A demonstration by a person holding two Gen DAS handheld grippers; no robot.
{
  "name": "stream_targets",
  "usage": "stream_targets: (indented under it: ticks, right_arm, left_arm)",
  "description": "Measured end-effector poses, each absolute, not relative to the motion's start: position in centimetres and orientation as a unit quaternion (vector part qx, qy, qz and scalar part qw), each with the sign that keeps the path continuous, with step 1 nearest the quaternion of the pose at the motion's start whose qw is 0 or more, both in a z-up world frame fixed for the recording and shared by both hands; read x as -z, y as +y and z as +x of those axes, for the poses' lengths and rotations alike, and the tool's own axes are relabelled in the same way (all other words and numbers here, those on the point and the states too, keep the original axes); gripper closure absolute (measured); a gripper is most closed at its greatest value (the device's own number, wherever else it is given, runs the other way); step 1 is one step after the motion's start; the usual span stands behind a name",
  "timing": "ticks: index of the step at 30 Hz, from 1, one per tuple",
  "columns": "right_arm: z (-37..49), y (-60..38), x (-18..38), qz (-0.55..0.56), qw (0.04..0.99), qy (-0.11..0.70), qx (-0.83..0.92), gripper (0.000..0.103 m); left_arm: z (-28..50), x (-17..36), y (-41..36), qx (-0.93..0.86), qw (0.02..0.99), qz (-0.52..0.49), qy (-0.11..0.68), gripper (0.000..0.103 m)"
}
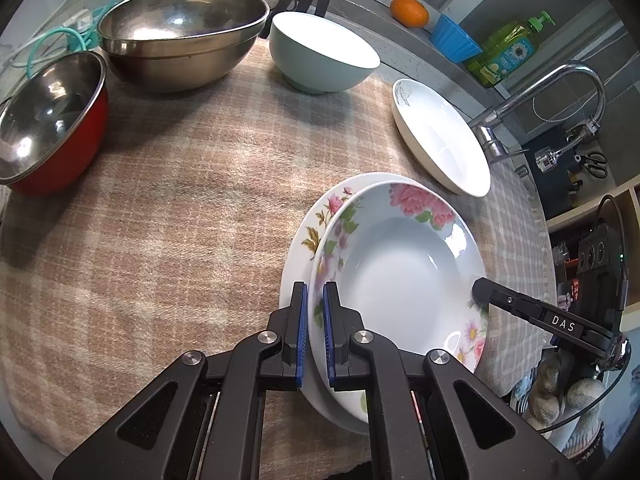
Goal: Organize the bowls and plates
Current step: 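Lift the rose-pattern plate and lower it onto the pink-flower plate, then open both grippers to release the rose-pattern plate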
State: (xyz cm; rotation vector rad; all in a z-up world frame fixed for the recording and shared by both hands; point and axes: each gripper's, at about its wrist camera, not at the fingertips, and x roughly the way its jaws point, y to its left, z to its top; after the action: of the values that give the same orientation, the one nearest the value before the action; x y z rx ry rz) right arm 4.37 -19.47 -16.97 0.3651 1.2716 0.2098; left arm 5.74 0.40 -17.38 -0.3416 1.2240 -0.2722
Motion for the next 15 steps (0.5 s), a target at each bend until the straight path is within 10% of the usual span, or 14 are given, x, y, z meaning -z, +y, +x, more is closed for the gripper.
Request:
stream_targets:
  ticks: [15]
  right_arm:
    - [4.2, -19.62, 16.85, 0.168, 0.786, 0.588, -0.094, 0.095]
  left_arm:
    - [5.52, 17.39, 0.0, 0.13, 0.795, -0.15, 0.573, 0.097]
